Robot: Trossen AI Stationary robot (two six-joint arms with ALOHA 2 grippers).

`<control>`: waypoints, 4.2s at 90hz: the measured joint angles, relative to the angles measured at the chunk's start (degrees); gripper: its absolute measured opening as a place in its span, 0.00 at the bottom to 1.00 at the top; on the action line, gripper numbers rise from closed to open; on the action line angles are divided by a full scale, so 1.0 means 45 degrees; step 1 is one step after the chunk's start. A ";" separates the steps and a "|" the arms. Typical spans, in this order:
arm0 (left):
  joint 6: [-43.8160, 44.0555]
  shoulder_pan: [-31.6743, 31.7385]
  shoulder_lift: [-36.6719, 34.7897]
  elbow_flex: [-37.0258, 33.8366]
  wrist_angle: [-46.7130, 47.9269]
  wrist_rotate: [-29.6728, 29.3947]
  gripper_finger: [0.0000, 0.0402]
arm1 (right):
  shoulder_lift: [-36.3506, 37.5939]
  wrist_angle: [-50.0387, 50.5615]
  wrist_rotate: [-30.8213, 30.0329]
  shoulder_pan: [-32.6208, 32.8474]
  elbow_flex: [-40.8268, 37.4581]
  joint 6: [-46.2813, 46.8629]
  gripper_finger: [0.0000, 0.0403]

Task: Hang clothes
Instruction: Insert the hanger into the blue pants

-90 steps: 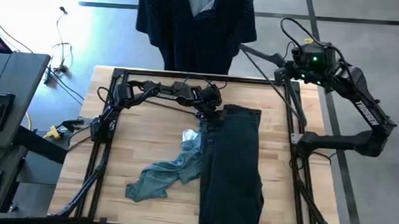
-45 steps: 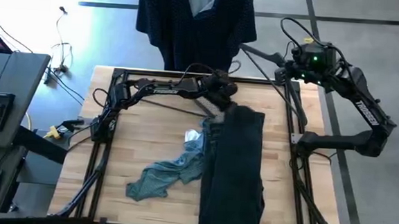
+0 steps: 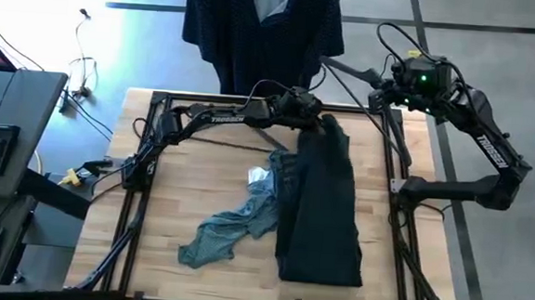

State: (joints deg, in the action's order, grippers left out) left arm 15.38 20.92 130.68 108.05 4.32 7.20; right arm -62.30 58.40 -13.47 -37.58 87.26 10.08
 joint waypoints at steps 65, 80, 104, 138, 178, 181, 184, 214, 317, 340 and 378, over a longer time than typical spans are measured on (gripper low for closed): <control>0.2377 0.1064 0.0304 0.1518 0.7478 0.0532 0.33 | 0.0000 -0.0452 0.0104 0.0005 0.0000 0.0028 0.06; 0.3244 0.0895 0.0300 0.1802 0.9444 0.3331 0.38 | 0.0000 -0.0479 0.0119 0.0005 0.0000 -0.0008 0.06; 0.2843 -0.0547 0.0303 0.1797 1.2019 0.1987 0.38 | 0.0000 -0.0483 0.0129 0.0005 0.0000 -0.0086 0.06; 0.4437 -0.0665 -0.0332 0.1797 1.1639 0.2956 0.38 | 0.0000 -0.0459 0.0256 0.0005 0.0000 -0.0309 0.06; 0.6609 -0.0548 0.0388 0.1783 0.9594 0.3178 0.42 | 0.0000 -0.0473 0.0375 0.0005 0.0000 -0.0353 0.06; 0.6693 -0.0548 0.0388 0.1783 0.9461 0.3178 0.43 | 0.0000 -0.0469 0.0377 0.0005 0.0000 -0.0348 0.06; 0.6801 -0.0548 0.0388 0.1783 0.9229 0.3180 0.44 | 0.0005 -0.0473 0.0381 0.0005 0.0004 -0.0349 0.06; 0.7252 -0.0553 0.0610 0.1806 0.7659 0.3372 0.49 | 0.0005 -0.0575 0.0377 0.0005 0.0005 -0.0358 0.06; 0.6468 -0.0650 0.1415 0.1787 0.4784 0.3216 0.43 | -0.0151 -0.0576 0.0610 0.0005 0.0005 -0.0581 0.06; 0.6748 -0.0638 0.1476 0.1783 0.5278 0.3194 0.42 | -0.0155 -0.0576 0.0610 0.0005 0.0005 -0.0581 0.06; 0.4514 -0.0738 0.1857 0.1792 0.4132 0.4813 0.03 | -0.0155 -0.0690 0.0603 0.0003 0.0005 -0.0614 0.06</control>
State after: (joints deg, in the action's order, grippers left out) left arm 35.69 17.61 139.03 116.11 22.91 28.86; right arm -63.00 55.30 -10.75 -37.57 87.29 7.32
